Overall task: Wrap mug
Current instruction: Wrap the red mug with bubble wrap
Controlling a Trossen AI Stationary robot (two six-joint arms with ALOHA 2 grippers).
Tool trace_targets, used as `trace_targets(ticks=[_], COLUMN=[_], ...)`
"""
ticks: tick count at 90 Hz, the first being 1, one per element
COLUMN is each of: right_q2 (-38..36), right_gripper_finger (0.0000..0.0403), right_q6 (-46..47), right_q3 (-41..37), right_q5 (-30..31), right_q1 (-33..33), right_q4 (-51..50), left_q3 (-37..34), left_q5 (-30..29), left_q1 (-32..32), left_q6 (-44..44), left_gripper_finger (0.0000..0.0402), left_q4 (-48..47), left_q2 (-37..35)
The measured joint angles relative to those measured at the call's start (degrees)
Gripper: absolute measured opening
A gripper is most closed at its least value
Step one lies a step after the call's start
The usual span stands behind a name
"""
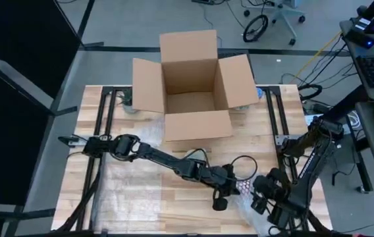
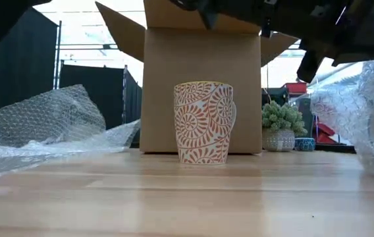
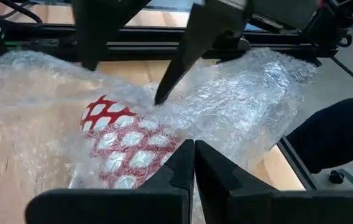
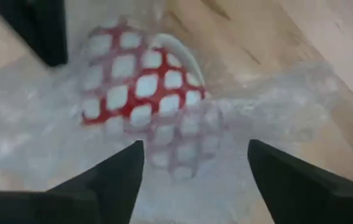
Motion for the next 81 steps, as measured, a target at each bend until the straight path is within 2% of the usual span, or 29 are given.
trace_targets(ticks=[13, 23, 32, 42, 53, 62, 81], right_q2=[-0.02, -0.09, -0.09, -0.13, -0.13, -0.32, -0.17], right_gripper_finger=[0.0283, 0.0283, 0.0283, 0.0283, 0.0283, 0.0283, 0.0283], right_q6=[3.05, 6.23, 9.57, 14.11, 16.93, 17.92, 17.67], right_q3=[-0.24, -0.27, -0.40, -2.05, -5.39, -8.13, -11.89], right_q5=[0.09, 1.99, 4.18, 5.74, 6.20, 7.61, 10.21], right_q1=[1.58, 2.81, 3.62, 4.01, 3.98, 4.04, 3.95], right_q4=[0.73, 0.61, 0.31, 0.42, 3.74, 7.94, 16.13], left_q3=[1.12, 1.42, 1.42, 0.31, -3.88, -7.23, -7.89], left_q5=[0.28, -2.56, -4.87, -4.38, -4.52, -6.50, -7.58], left_q1=[-0.06, -0.29, -0.76, -1.73, -3.64, -4.11, -0.85], left_q6=[0.37, 1.30, 2.07, 0.05, -1.49, -2.57, -2.31], left_gripper_finger=[0.0000, 0.0000, 0.0000, 0.0000, 0.0000, 0.0000, 0.0000], left_q4=[-9.94, -14.80, -17.21, -21.05, -17.81, -5.26, 7.90], left_q2=[-4.17, -7.40, -7.64, -7.27, -6.41, -4.05, 1.24])
